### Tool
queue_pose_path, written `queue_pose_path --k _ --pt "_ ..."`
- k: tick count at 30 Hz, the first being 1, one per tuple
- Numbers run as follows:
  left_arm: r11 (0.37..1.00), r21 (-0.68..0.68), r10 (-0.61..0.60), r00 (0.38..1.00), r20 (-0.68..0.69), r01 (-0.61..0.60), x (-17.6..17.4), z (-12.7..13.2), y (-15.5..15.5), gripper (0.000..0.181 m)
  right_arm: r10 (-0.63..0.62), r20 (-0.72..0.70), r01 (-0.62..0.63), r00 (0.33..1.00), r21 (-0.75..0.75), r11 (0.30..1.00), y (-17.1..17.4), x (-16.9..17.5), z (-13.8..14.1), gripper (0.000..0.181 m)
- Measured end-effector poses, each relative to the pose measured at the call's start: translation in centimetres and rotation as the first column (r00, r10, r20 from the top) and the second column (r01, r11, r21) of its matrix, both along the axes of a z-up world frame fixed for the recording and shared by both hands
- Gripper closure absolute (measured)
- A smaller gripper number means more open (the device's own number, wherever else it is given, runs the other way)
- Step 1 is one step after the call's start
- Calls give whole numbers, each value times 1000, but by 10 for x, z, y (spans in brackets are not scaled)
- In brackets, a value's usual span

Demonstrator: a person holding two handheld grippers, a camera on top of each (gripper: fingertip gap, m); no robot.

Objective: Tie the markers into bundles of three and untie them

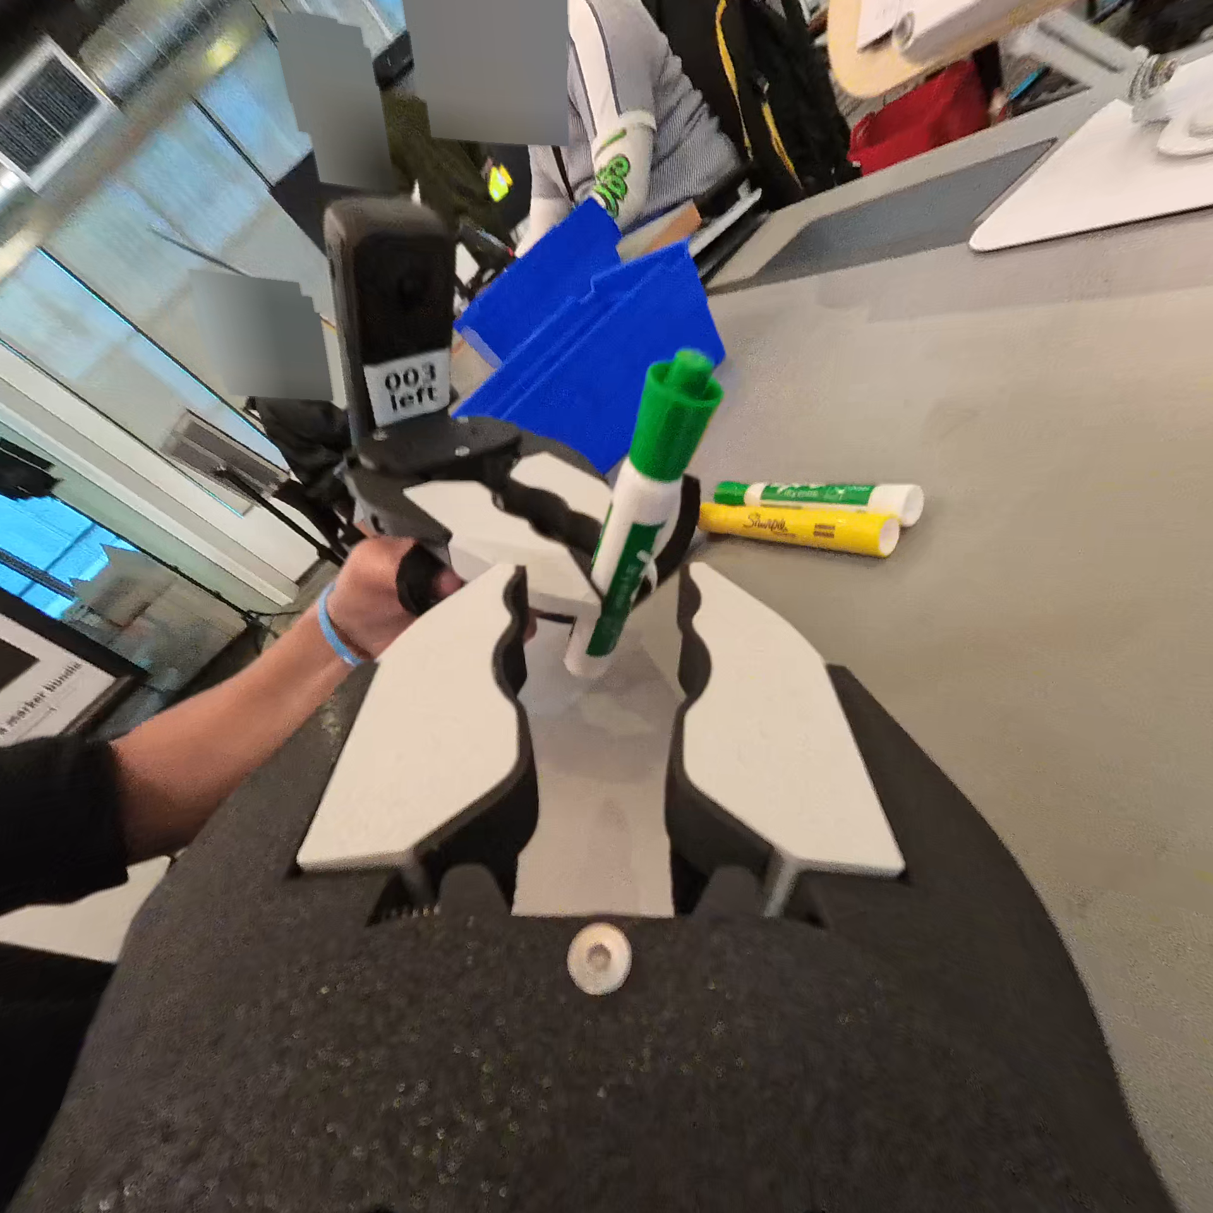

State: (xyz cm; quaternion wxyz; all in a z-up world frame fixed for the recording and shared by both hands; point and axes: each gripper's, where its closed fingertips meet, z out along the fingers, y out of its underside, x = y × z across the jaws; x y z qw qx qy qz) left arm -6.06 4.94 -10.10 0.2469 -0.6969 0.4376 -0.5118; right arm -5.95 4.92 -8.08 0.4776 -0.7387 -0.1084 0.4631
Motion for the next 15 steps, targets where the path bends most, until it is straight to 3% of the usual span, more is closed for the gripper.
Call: queue_pose_path --k 1,8,10,11,15 --pt "1000 5 3 1000 16 -3 -1 1 0 163 -8 -12 8 1000 4 1000 3 2 3 138" --pt "1000 2 -25 983 180 25 -8 20 -5 163 55 -158 -51 986 28 998 11 -9 23 144" --pt "999 -10 -32 977 211 35 -9 23 -6 163 91 -191 -83 977 51 995 12 -15 29 156" --pt "999 -17 -32 975 220 37 -9 24 -6 163 111 -178 -103 978 54 993 12 -18 29 164" --pt "999 -43 -17 981 193 26 -18 20 -2 159 133 -3 -133 991 55 990 20 -26 25 164"
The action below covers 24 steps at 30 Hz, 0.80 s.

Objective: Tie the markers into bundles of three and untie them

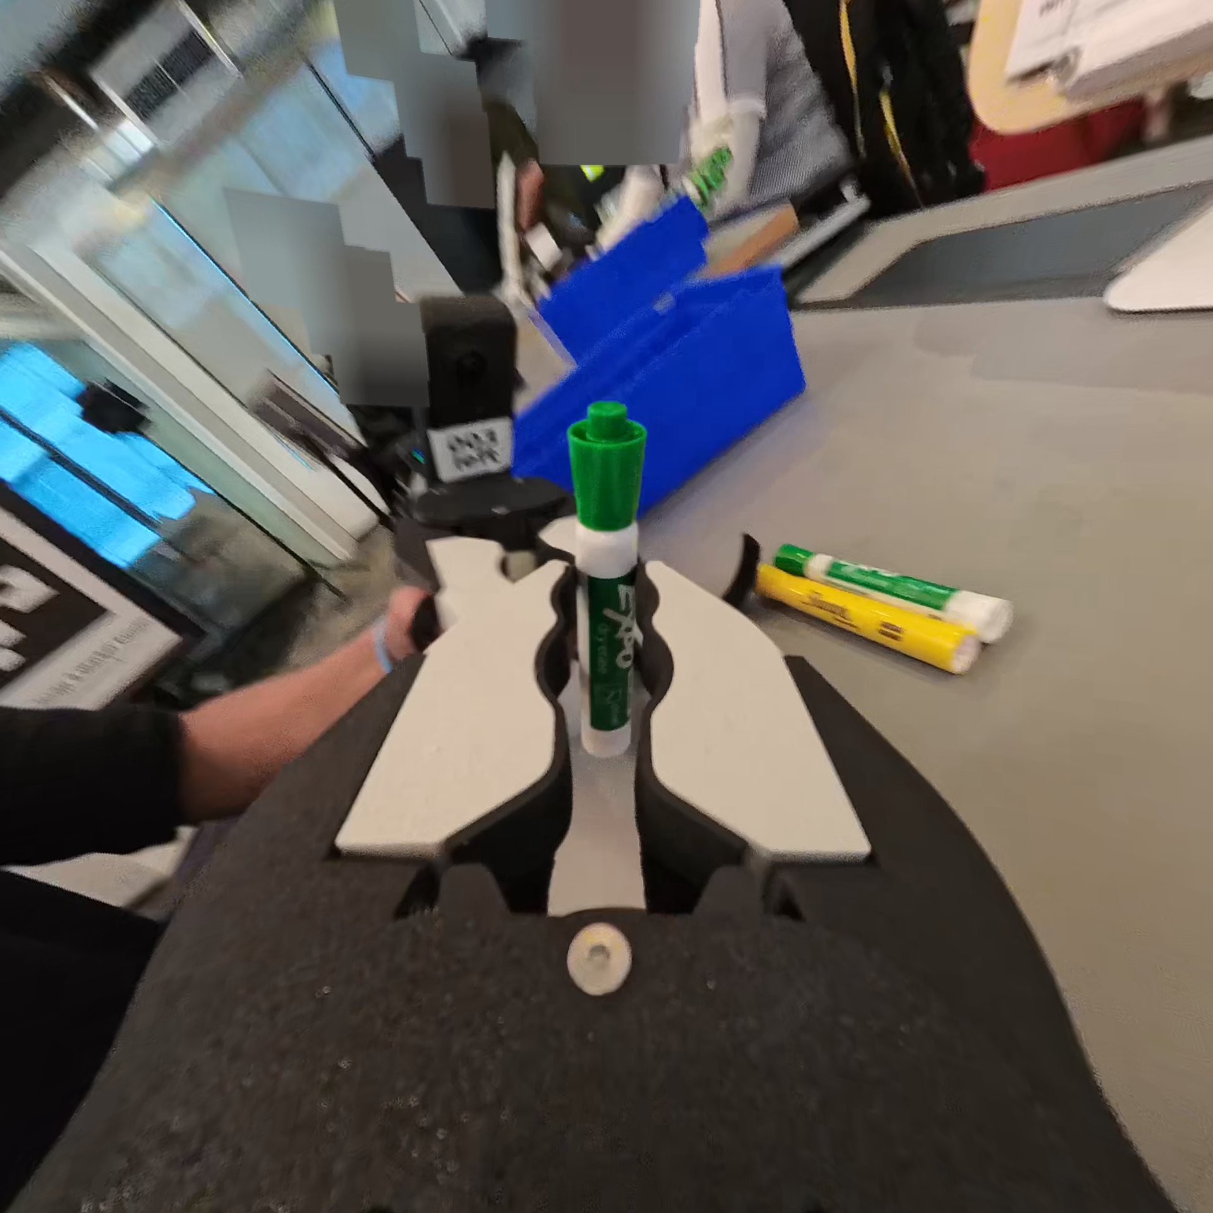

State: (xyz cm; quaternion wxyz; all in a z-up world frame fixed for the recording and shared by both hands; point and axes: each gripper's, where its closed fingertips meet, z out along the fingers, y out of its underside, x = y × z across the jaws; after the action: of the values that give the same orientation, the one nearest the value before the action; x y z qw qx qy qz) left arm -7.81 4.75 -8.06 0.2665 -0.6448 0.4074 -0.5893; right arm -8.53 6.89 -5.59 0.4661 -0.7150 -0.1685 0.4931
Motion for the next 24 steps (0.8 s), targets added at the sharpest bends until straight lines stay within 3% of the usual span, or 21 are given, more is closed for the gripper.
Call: queue_pose_path --k 2,4,6,9,12,13,19,24 --pt "999 11 31 998 -59 -30 -17 -6 5 134 -13 212 12 977 10 1000 11 5 -4 164" --pt "993 59 103 991 -89 -98 -43 -7 8 134 20 500 -30 866 13 999 18 12 -12 164" --pt "975 108 204 976 -83 -194 -70 -3 7 142 72 784 -115 617 -1 993 26 21 -27 164" --pt "932 160 338 940 -49 -326 -102 0 1 145 222 952 -285 213 -157 946 26 20 -61 164" --pt "888 238 416 908 -51 -393 -116 -10 -2 154 325 944 -341 -50 -322 883 24 25 -97 164" --pt "887 253 415 907 -68 -387 -117 -15 -2 154 332 937 -345 -105 -347 872 24 26 -105 164" --pt "918 253 353 920 -167 -306 -114 -40 -11 154 369 918 -353 -146 -397 847 23 19 -130 164" --pt "901 331 362 906 -218 -281 -113 -48 -13 153 378 919 -354 -115 -394 848 21 15 -134 164"
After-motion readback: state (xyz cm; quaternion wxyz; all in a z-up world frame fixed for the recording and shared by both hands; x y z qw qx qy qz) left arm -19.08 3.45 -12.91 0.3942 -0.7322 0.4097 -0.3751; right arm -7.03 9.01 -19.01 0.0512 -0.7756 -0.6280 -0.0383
